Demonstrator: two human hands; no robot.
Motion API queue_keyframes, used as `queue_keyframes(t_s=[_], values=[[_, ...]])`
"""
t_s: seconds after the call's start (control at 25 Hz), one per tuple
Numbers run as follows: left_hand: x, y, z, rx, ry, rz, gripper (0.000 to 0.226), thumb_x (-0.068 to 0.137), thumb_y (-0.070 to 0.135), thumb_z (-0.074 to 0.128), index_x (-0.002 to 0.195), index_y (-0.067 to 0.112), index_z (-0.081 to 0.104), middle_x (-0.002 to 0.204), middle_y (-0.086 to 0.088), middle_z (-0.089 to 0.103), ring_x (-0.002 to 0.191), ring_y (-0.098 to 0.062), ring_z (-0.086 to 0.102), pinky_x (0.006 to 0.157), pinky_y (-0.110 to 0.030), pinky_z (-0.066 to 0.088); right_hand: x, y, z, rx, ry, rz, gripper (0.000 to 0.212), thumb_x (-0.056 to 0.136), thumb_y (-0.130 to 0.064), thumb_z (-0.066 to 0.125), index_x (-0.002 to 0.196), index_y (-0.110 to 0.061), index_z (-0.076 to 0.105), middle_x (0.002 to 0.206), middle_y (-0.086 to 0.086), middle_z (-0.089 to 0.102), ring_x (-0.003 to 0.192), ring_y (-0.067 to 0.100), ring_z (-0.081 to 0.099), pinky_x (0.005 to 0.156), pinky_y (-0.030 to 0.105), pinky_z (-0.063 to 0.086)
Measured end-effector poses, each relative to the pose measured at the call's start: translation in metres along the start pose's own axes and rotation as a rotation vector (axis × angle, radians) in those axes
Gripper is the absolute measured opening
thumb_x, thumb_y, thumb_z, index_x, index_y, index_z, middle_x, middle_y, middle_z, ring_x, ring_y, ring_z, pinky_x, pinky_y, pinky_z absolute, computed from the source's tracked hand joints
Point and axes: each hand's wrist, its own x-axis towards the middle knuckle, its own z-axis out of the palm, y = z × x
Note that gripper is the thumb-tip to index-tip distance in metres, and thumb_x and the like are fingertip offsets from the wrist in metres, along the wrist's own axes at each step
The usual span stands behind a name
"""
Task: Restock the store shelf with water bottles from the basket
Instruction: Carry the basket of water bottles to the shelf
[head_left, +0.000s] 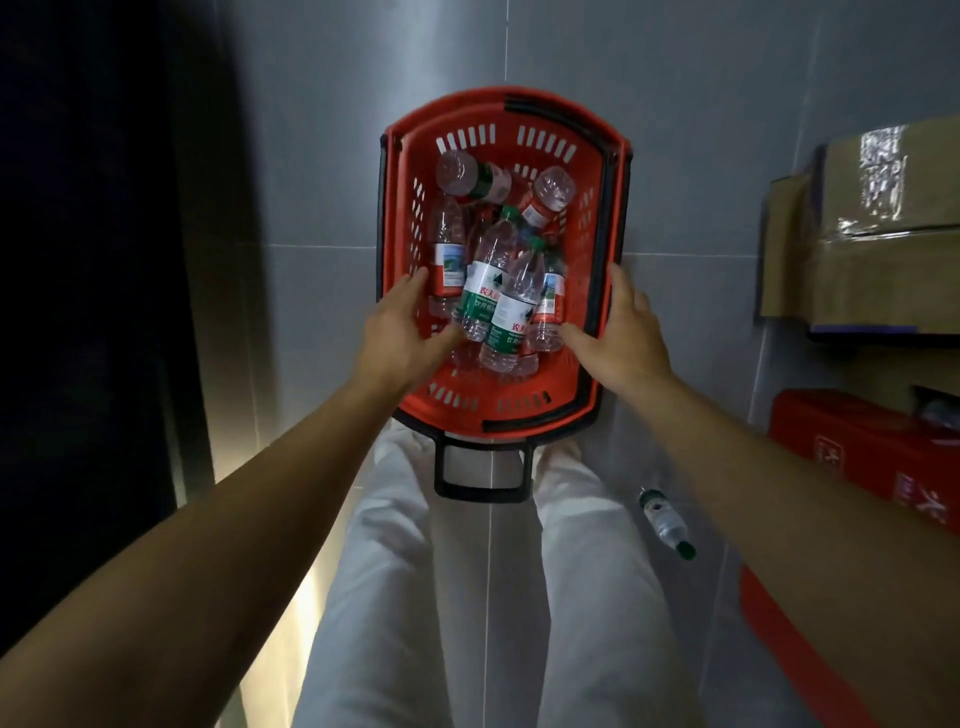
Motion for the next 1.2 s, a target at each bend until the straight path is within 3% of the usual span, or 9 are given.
queue_keyframes(t_s=[0.16, 0.28, 0.44, 0.56, 0.68, 0.84, 1.0, 1.2], values=[[0.07, -0.046, 0.016, 0.053, 0.108, 0.032, 0.08, 0.085, 0.042, 0.068, 0.152, 0.026, 0.027, 0.153, -0.004, 0.038, 0.137, -0.028, 0.041, 0.111, -0.053, 0.038, 0.056, 0.014, 0.034, -0.007, 0.08, 0.04, 0.092, 0.085, -0.042, 0.069, 0.155, -0.028, 0.012, 0.153, 0.009, 0.027, 0.137, 0.033, 0.034, 0.108, 0.048, 0.036], [0.112, -0.075, 0.021, 0.119, 0.189, -0.006, 0.086, 0.084, 0.042, 0.065, 0.154, 0.034, 0.017, 0.162, -0.004, 0.017, 0.146, -0.032, 0.026, 0.113, -0.057, 0.033, 0.093, 0.021, 0.051, -0.025, 0.177, 0.062, 0.095, 0.084, -0.042, 0.068, 0.155, -0.03, 0.007, 0.157, 0.011, 0.019, 0.139, 0.036, 0.03, 0.109, 0.052, 0.036], [0.145, -0.084, 0.03, 0.106, 0.18, -0.007, 0.087, 0.091, 0.033, 0.064, 0.155, 0.041, 0.005, 0.165, -0.002, 0.001, 0.147, -0.03, 0.026, 0.109, -0.048, 0.038, 0.118, 0.032, 0.073, 0.016, 0.288, 0.048, 0.096, 0.085, -0.037, 0.069, 0.154, -0.035, 0.003, 0.158, 0.013, 0.015, 0.132, 0.037, 0.042, 0.099, 0.051, 0.048], [0.157, -0.089, 0.033, 0.126, 0.211, 0.004, 0.093, 0.092, 0.023, 0.066, 0.153, 0.046, 0.001, 0.162, -0.006, 0.018, 0.141, -0.029, 0.036, 0.108, -0.05, 0.042, 0.122, 0.041, 0.08, -0.047, 0.362, -0.013, 0.086, 0.092, -0.027, 0.063, 0.156, -0.032, 0.006, 0.156, 0.012, 0.022, 0.11, 0.029, 0.058, 0.075, 0.034, 0.05], [0.159, -0.096, 0.034, 0.13, 0.22, 0.023, 0.097, 0.091, 0.02, 0.067, 0.152, 0.048, -0.002, 0.15, -0.007, 0.038, 0.133, -0.026, 0.046, 0.105, -0.05, 0.045, 0.126, 0.048, 0.085, -0.121, 0.414, -0.038, 0.08, 0.097, -0.022, 0.056, 0.157, -0.035, 0.005, 0.155, 0.009, 0.027, 0.088, 0.022, 0.058, 0.062, 0.03, 0.047], [0.158, -0.096, 0.033, 0.117, 0.246, 0.022, 0.102, 0.089, 0.017, 0.069, 0.15, 0.052, -0.005, 0.14, -0.008, 0.049, 0.124, -0.027, 0.055, 0.101, -0.053, 0.049, 0.124, 0.049, 0.081, -0.146, 0.372, -0.06, 0.081, 0.097, -0.02, 0.055, 0.155, -0.039, 0.003, 0.153, 0.014, 0.029, 0.09, 0.028, 0.059, 0.068, 0.03, 0.046], [0.157, -0.098, 0.028, 0.08, 0.176, -0.037, 0.103, 0.092, 0.019, 0.067, 0.144, 0.059, -0.012, 0.127, -0.008, 0.06, 0.102, -0.025, 0.067, 0.09, -0.053, 0.056, 0.123, 0.043, 0.075, -0.151, 0.302, 0.037, 0.086, 0.097, -0.02, 0.057, 0.152, -0.049, -0.003, 0.12, 0.018, 0.045, 0.074, 0.022, 0.048, 0.065, 0.034, 0.042], [0.156, -0.093, 0.023, 0.067, 0.146, -0.04, 0.099, 0.093, 0.02, 0.066, 0.148, 0.055, -0.009, 0.134, -0.007, 0.058, 0.104, -0.024, 0.067, 0.087, -0.052, 0.057, 0.12, 0.041, 0.067, -0.119, 0.229, 0.06, 0.091, 0.095, -0.021, 0.061, 0.151, -0.051, -0.005, 0.114, 0.02, 0.05, 0.073, 0.021, 0.047, 0.068, 0.033, 0.039]])
